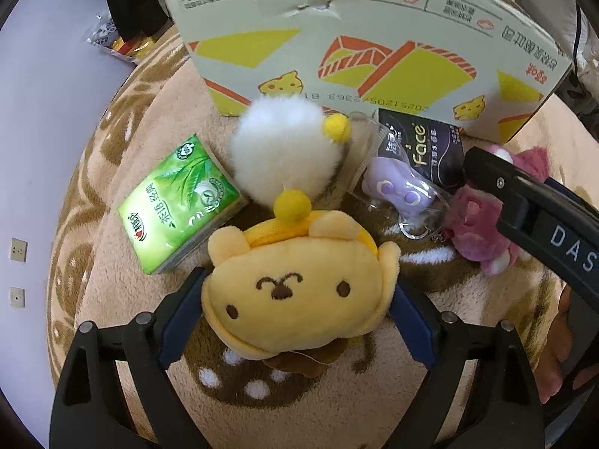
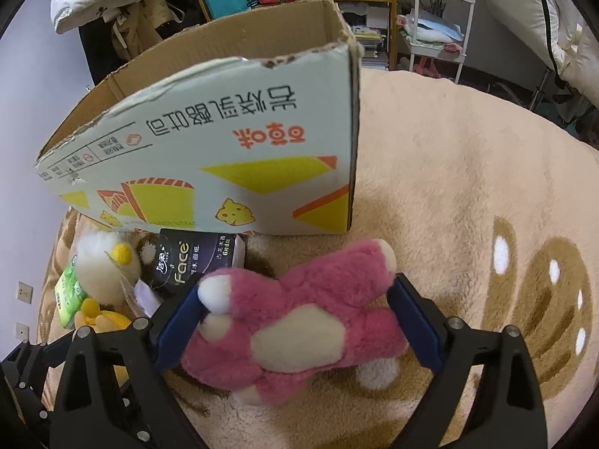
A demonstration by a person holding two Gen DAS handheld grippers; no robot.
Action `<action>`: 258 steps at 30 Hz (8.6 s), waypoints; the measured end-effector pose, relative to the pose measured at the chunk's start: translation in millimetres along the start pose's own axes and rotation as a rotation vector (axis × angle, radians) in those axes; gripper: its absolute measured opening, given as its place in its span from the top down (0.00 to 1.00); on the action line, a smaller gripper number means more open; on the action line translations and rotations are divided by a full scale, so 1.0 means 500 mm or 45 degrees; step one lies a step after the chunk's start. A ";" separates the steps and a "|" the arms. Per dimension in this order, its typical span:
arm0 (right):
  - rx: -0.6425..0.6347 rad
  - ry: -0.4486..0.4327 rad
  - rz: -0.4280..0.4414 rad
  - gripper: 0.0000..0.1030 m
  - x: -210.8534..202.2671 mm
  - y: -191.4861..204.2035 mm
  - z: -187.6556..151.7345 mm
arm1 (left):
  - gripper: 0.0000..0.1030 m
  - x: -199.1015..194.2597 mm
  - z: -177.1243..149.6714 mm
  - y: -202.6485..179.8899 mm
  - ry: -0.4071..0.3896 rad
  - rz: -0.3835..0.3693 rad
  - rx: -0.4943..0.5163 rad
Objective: Organize soft objects
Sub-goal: 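Close the left tool on the yellow bear plush while the right tool grips the pink bear, then lift the yellow bear with the left tool while the right tool lifts the pink bear, then carry both bears over the box and open both tools to drop them, then withdraw both tools and lower them toward the green tissue pack and clear bag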
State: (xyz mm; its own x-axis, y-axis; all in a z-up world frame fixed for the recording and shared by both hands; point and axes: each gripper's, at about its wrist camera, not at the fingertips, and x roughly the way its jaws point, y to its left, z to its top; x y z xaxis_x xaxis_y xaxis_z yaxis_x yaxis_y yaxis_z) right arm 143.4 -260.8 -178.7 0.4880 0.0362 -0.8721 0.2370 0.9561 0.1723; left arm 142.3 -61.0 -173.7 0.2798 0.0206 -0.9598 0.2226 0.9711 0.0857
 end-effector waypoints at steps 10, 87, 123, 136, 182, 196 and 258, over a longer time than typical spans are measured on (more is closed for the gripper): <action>-0.004 -0.027 0.003 0.14 -0.016 0.007 0.000 | 0.12 -0.015 -0.012 0.015 -0.035 0.016 -0.004; -0.094 -0.428 0.007 0.56 -0.249 0.033 -0.003 | 0.12 -0.220 -0.048 0.029 -0.609 0.123 -0.056; -0.150 -0.742 0.121 0.52 -0.295 0.058 0.177 | 0.12 -0.303 0.153 0.047 -1.004 0.090 0.014; -0.028 -0.557 0.265 0.43 -0.199 0.020 0.182 | 0.09 -0.225 0.172 0.022 -0.919 0.046 0.083; -0.058 -0.485 0.281 0.02 -0.226 0.029 0.142 | 0.05 -0.239 0.110 0.112 -0.743 0.245 -0.058; -0.190 -0.392 0.198 0.01 -0.240 0.084 0.056 | 0.05 -0.230 0.064 0.161 -0.558 0.211 -0.122; -0.429 -0.030 -0.046 0.09 -0.018 0.198 -0.039 | 0.05 0.025 0.109 0.205 -0.025 0.058 -0.317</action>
State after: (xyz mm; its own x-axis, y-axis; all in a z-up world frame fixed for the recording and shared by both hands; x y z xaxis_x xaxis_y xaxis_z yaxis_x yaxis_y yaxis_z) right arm 145.8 -160.9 -162.8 0.5048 -0.0024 -0.8632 -0.0349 0.9991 -0.0231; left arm 219.5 26.0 -162.4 0.3030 0.0636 -0.9509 -0.0267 0.9979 0.0582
